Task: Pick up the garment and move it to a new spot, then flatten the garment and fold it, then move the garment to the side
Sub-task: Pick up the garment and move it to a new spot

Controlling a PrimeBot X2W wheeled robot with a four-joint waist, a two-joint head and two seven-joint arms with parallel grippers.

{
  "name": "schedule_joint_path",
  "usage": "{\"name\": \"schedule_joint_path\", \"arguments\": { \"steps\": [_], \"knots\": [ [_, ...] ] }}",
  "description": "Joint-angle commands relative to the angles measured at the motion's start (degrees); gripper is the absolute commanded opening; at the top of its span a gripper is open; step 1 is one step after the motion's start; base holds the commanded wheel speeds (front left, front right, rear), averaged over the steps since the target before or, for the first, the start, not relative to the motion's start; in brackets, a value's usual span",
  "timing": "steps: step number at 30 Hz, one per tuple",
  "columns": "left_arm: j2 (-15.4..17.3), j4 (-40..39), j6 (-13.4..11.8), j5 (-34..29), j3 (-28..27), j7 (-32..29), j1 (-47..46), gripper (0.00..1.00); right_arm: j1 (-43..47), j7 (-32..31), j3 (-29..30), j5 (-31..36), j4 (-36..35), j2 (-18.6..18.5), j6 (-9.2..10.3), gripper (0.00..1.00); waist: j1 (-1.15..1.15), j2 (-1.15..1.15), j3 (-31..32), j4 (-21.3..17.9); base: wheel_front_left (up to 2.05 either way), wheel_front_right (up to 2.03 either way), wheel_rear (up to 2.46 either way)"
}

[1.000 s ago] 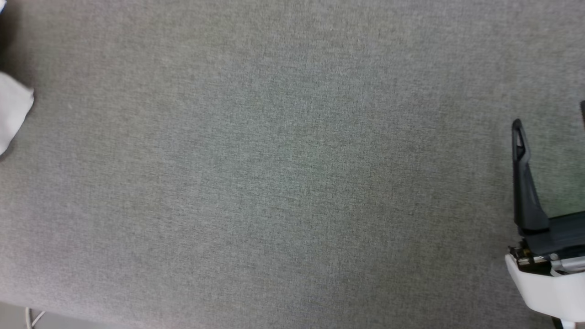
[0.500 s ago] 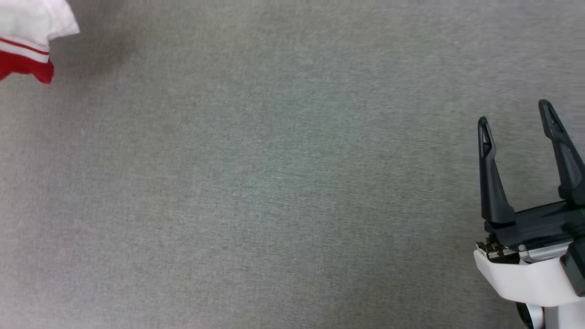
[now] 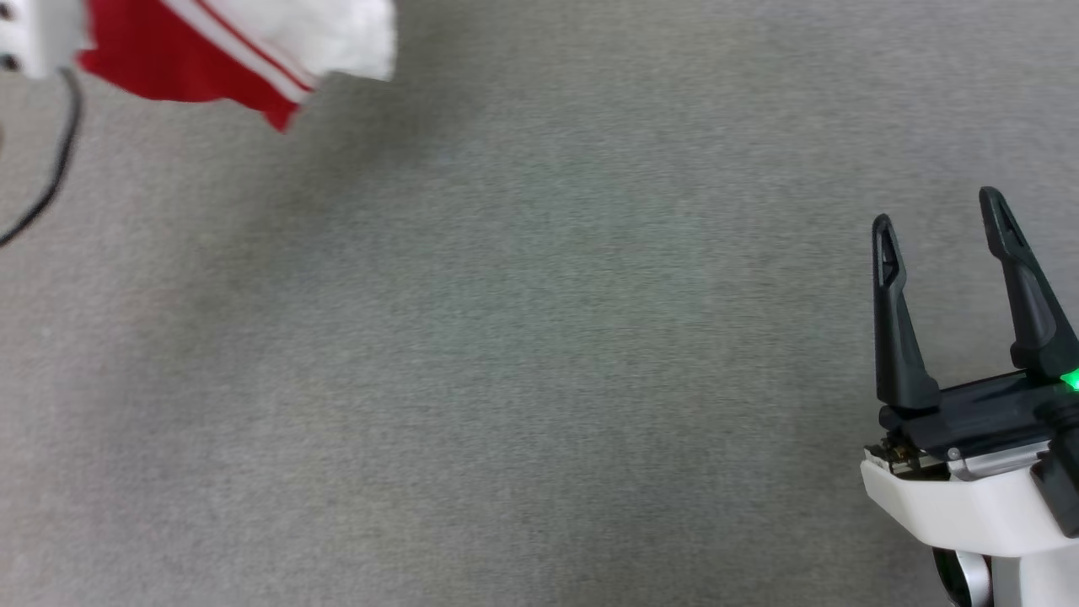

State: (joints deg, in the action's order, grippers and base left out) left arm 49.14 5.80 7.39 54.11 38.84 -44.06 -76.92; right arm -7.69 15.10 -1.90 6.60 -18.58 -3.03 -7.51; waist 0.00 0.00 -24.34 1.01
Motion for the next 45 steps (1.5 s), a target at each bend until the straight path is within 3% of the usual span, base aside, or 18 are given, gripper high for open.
{"name": "schedule_joint_path", "arguments": {
  "steps": [1,11,23,32,33,34,39,45],
  "knots": [
    [-0.86,-0.52,-0.03,-0.24,1.09,0.04,-1.09,0.00,-0.15,0.10,0.05,-0.57,0.14,0.20,0.04,1.00,0.00,0.00,1.34,-2.44,0.00,0.00,0.00],
    [-7.51,-5.04,-0.03,1.18,14.25,2.91,-2.00,0.00,0.74,0.10,0.68,-3.20,0.31,0.22,0.04,1.00,0.00,0.00,2.35,-8.32,0.00,0.00,0.00],
    [-9.68,-7.25,-0.03,0.91,30.21,7.81,8.45,0.00,1.02,0.10,0.85,-4.08,0.61,0.21,0.04,1.00,0.00,0.00,1.38,-10.32,0.00,0.00,0.00],
    [-11.76,-2.76,-0.03,0.19,34.14,11.27,15.93,0.00,1.29,0.10,1.21,-3.84,1.69,0.21,0.04,1.00,0.00,0.00,2.19,-10.04,0.00,0.00,0.00],
    [-12.03,-2.34,-0.03,-0.17,34.05,12.77,15.72,0.17,1.48,0.10,1.31,-3.75,1.81,0.21,0.04,1.00,0.00,0.00,2.61,-9.81,0.00,0.00,0.00],
    [-12.34,-1.68,-0.04,-0.62,33.22,14.94,15.29,1.00,1.69,0.10,1.32,-3.71,1.90,0.21,0.04,1.00,0.00,0.00,3.12,-9.56,0.00,0.00,0.00],
    [-13.45,0.05,-1.92,-3.67,29.02,25.89,14.61,1.00,3.11,0.10,1.35,-3.35,2.59,0.21,0.04,1.00,0.00,0.00,6.44,-8.07,0.00,0.00,0.00],
    [-12.40,-0.31,-8.44,-7.39,24.56,37.15,17.14,1.00,4.81,0.10,1.39,-2.70,3.53,0.21,0.04,1.00,0.00,0.00,10.60,-6.31,0.00,0.00,0.00]
  ]
}}
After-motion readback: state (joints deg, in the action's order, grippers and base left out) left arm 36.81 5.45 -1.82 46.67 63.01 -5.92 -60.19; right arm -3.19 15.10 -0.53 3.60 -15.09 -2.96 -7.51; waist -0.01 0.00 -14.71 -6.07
